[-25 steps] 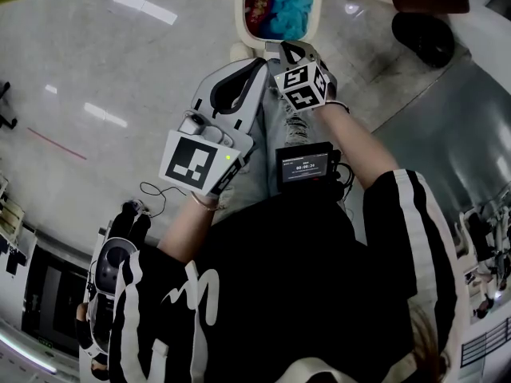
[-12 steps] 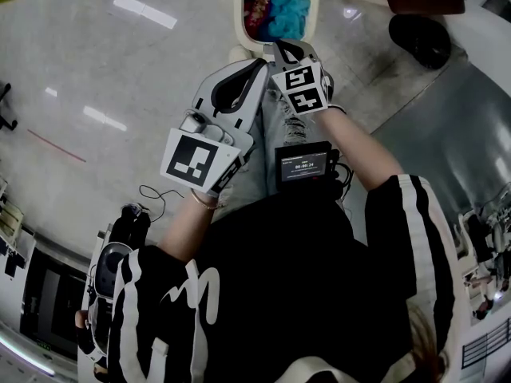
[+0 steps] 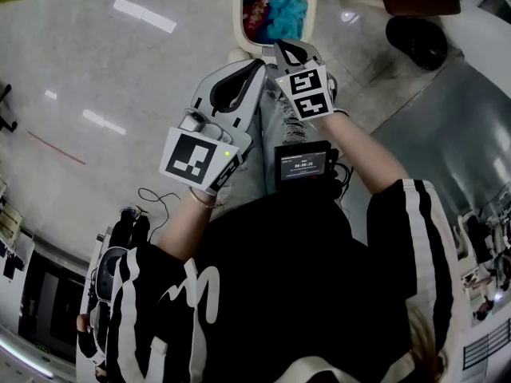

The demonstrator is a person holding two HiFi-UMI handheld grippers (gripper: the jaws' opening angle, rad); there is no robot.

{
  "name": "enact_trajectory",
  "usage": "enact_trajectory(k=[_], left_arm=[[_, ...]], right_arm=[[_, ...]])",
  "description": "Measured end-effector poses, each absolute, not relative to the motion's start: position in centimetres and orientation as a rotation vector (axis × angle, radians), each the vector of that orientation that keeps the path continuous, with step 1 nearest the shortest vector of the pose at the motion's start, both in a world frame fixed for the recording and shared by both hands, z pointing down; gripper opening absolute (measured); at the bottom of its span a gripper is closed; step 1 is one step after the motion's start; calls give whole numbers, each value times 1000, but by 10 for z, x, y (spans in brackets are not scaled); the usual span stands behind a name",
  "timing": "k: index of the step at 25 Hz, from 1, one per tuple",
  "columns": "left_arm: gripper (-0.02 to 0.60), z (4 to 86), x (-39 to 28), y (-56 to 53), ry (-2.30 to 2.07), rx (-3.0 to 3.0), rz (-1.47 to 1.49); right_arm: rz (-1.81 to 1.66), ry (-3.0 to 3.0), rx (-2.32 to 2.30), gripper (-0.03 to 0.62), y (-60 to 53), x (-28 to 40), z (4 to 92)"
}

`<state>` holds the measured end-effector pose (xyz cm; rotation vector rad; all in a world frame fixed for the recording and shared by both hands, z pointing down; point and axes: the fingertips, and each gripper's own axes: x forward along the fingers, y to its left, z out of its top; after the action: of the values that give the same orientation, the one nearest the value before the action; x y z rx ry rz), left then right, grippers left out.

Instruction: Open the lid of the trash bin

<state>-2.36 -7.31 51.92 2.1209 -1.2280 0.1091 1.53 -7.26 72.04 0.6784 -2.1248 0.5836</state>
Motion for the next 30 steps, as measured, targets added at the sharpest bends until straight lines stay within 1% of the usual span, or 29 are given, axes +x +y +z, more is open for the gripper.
enact_trajectory(k=[12, 30], left_arm=[[8, 512, -25, -75, -1229, 2133, 100], [8, 493, -29, -80, -1253, 2166, 95]], right_arm=[[649, -2164, 800, 3, -96, 26, 683], [617, -2238, 954, 3, -127, 44, 613]])
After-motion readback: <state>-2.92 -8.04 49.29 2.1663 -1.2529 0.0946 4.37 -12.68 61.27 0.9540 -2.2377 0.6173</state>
